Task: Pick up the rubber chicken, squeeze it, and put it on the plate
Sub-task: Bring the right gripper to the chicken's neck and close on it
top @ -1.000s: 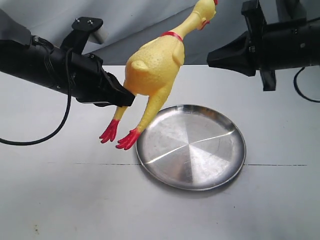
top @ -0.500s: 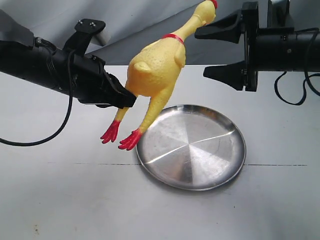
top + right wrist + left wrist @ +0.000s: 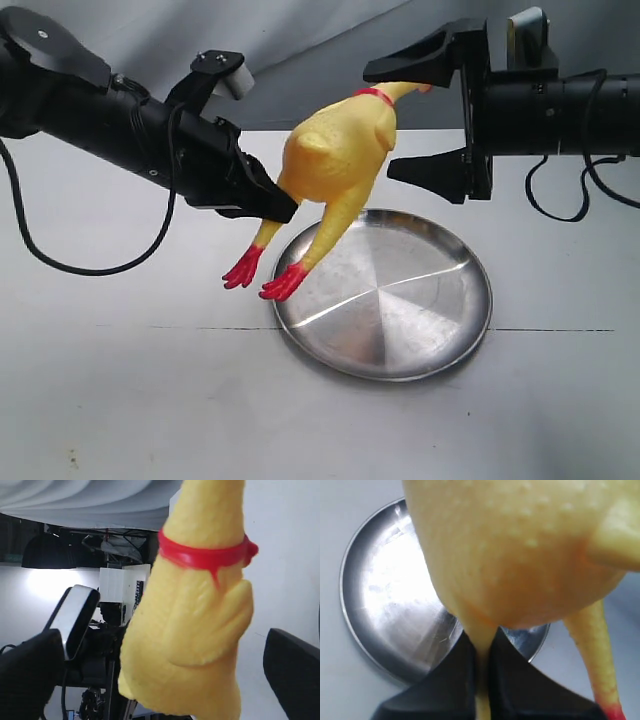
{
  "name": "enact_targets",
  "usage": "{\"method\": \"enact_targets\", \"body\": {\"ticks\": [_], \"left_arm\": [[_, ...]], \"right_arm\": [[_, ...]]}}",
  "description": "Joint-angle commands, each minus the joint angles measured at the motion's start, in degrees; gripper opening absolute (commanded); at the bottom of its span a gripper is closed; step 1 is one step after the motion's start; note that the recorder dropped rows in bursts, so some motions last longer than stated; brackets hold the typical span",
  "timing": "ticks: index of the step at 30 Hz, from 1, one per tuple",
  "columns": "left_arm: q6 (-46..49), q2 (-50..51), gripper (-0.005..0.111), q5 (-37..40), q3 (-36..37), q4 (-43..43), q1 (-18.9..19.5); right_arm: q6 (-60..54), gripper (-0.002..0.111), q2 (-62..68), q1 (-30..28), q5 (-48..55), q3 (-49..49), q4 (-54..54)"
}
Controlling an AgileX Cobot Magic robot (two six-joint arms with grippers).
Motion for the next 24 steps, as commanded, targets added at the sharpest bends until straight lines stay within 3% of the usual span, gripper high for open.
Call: {"method": "enact_targets", "body": {"ticks": [1,5,24], "left_arm": [[2.51,-0.16,0.000,2.04,-2.69,-1.83,-1.04],[2.51,0.25,0.000,2.33,-2.94,-1.72,-0.99],[5.06,2.98,0.000,3.52,-3.51,-4.79,-0.99]], "right_arm": [[-0.16,0.105,2.38,0.12,2.12,-0.43,2.36],[-2.12,0.105,3.69,0.12,5.47,-0.43,7.73],[-5.74,0.102,3.69,3.69,-0.05,-0.43,7.88]]}}
